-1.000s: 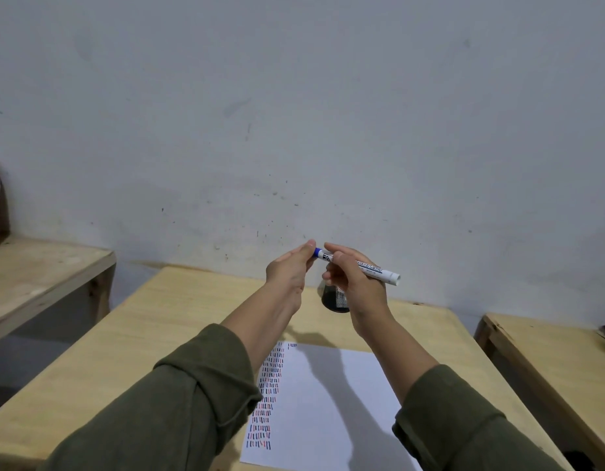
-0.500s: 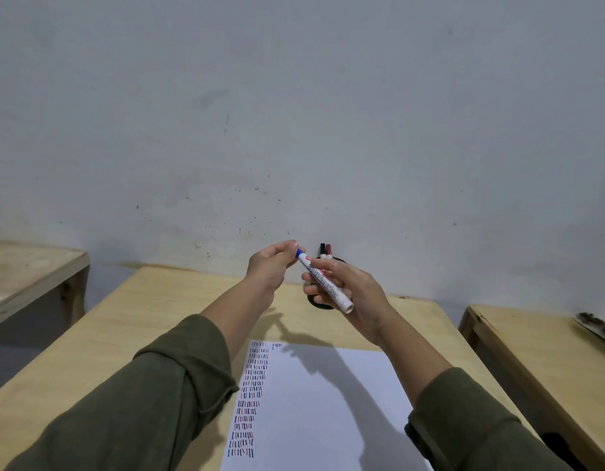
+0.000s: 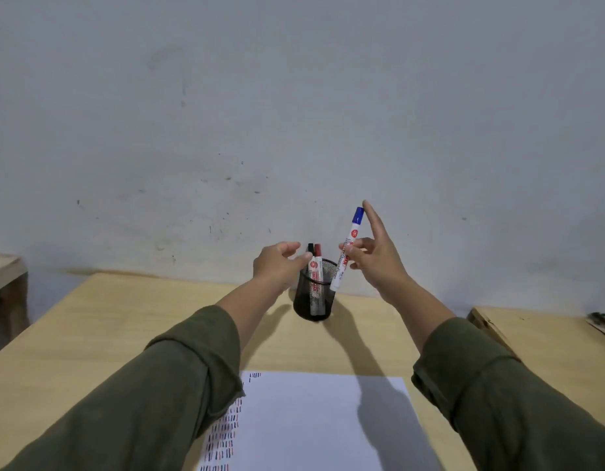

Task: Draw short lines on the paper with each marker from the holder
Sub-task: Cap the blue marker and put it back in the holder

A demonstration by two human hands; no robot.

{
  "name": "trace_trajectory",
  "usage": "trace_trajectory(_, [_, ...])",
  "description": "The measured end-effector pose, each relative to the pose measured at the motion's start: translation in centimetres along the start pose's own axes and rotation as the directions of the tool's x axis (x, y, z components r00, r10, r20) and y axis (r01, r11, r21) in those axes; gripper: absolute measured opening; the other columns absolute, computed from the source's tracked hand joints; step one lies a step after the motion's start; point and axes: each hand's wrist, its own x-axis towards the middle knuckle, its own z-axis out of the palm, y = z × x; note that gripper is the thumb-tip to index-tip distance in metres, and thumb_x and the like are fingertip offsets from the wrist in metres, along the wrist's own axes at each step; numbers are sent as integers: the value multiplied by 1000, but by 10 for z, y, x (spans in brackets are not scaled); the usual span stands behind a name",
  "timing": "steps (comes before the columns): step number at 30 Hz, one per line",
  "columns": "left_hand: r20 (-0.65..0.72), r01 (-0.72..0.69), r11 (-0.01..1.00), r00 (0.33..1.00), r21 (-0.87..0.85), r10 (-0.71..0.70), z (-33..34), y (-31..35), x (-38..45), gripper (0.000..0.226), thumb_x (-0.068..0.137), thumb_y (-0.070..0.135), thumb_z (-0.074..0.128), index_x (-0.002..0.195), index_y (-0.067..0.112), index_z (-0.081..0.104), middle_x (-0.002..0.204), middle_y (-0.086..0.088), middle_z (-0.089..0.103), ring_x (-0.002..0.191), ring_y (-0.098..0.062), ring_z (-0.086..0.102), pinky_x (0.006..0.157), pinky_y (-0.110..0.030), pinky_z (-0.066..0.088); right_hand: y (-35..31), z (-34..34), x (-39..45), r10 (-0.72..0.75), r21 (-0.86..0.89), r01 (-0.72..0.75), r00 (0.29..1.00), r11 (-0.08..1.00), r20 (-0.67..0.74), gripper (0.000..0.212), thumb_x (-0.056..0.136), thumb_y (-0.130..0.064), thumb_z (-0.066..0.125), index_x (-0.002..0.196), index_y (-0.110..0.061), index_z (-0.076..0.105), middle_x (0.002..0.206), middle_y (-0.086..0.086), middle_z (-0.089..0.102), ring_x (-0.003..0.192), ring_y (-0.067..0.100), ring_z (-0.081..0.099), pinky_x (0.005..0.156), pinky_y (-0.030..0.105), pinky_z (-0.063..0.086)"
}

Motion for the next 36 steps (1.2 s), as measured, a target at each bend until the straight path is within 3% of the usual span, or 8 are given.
trace_trajectory(4, [7, 16, 998, 1000, 63, -16, 15, -13, 20, 51, 82, 35, 68, 130, 22, 57, 138, -3, 55, 129, -21, 49, 106, -37, 42, 18, 3, 33, -36, -91, 32, 998, 995, -45, 76, 89, -4, 57, 139, -49, 22, 96, 11, 63, 79, 16, 62, 66, 26, 49])
trace_trajectory(10, [10, 4, 985, 1000, 170, -6, 23, -33, 34, 53, 82, 37, 68, 131, 24, 56, 140, -4, 54, 131, -23, 47, 106, -34, 38, 43, 16, 47, -41, -194, 36, 999, 980, -22, 70, 87, -2, 57, 138, -39, 26, 71, 5, 59, 67, 16, 58, 59, 23, 46])
trace_trajectory(16, [19, -16, 991, 1000, 133, 14, 24, -41, 35, 44, 85, 27, 67, 128, 22, 59, 138, -4, 54, 126, -19, 50, 85, -18, 36, 60, 28, 47, -44, -384, 76, 995, 920, 92, 67, 84, -5, 61, 137, -30, 29, 75, 1, 59, 67, 10, 57, 52, 18, 43])
trace_trajectory(20, [16, -31, 991, 999, 134, 29, 25, -42, 35, 42, 85, 29, 66, 126, 23, 61, 136, -3, 57, 125, -19, 51, 84, -17, 34, 71, 34, 52, -48, -448, 83, 995, 890, 90, 66, 79, -4, 66, 133, -28, 35, 87, 8, 63, 75, 19, 58, 54, 21, 39])
trace_trajectory(24, [17, -31, 992, 999, 124, 29, 25, -43, 35, 41, 86, 28, 65, 126, 24, 61, 135, -3, 58, 123, -18, 53, 82, -15, 35, 77, 39, 58, -116, -530, 142, 990, 836, 82, 55, 79, -8, 66, 128, -23, 46, 110, 10, 54, 97, 23, 55, 73, 26, 40])
trace_trajectory(31, [18, -25, 993, 1000, 119, 23, 25, -43, 36, 42, 85, 28, 66, 127, 24, 60, 135, -5, 58, 124, -18, 52, 82, -15, 34, 75, 43, 65, -139, -630, 195, 981, 751, 137, 53, 86, -11, 57, 133, -32, 48, 112, 5, 40, 95, 15, 42, 74, 27, 43])
trace_trajectory(36, [11, -23, 992, 1000, 124, 22, 26, -45, 37, 41, 85, 29, 66, 126, 25, 61, 134, -6, 57, 123, -18, 52, 81, -16, 35, 77, 42, 63, -127, -574, 165, 986, 802, 106, 45, 85, -15, 61, 127, -28, 52, 108, 3, 40, 102, 21, 49, 78, 28, 45])
